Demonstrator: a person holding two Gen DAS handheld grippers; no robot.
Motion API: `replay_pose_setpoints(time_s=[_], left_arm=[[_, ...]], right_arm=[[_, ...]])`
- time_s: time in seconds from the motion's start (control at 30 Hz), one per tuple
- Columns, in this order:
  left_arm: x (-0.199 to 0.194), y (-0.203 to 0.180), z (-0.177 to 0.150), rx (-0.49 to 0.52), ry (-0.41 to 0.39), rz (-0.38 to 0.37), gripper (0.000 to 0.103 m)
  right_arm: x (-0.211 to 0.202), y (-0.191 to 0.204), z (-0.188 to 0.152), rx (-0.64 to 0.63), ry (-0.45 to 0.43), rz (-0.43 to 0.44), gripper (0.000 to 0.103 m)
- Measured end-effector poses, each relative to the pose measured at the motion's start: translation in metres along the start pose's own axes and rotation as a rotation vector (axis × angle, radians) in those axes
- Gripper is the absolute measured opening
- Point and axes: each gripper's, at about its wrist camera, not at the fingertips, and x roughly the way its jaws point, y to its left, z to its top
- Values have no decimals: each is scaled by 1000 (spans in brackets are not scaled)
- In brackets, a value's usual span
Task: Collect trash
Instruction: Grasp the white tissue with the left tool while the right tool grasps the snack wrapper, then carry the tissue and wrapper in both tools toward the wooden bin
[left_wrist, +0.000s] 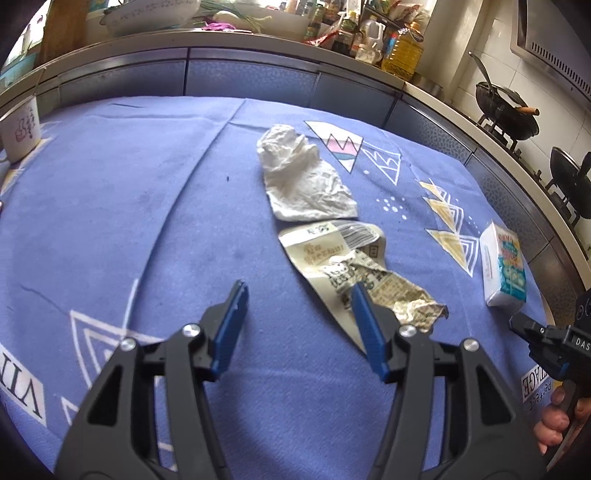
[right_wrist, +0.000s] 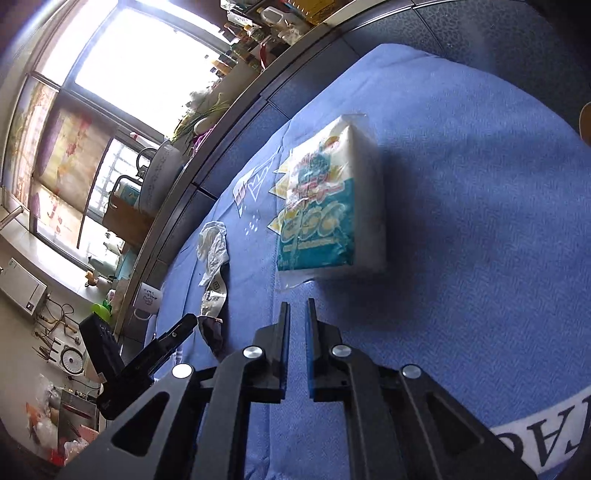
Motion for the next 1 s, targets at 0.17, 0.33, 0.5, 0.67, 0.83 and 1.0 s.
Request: replay_pose_setpoints(time_s=[0.17,0.33,0.5,0.67,0.83,1.0], left_arm=[[-6,10,23,24,-25,28,65],[16,8,73,105,-44,45,79],[75,-11,101,153,98,-8,79],[98,-24,101,203,131,34,9],[62,-12,92,188,103,3,8],[0,-1,67,132,43,-95,8]], right_arm=[[15,31,-13,-100,57,46,28],[36,79,-27,-294,77,15,64],[80,116,-22,-425,130,-14,64],[113,118,-29,-435,230,-4,29],[71,107,-40,-400,163,-8,16],[12,96,-64,-401,94,-17,16]])
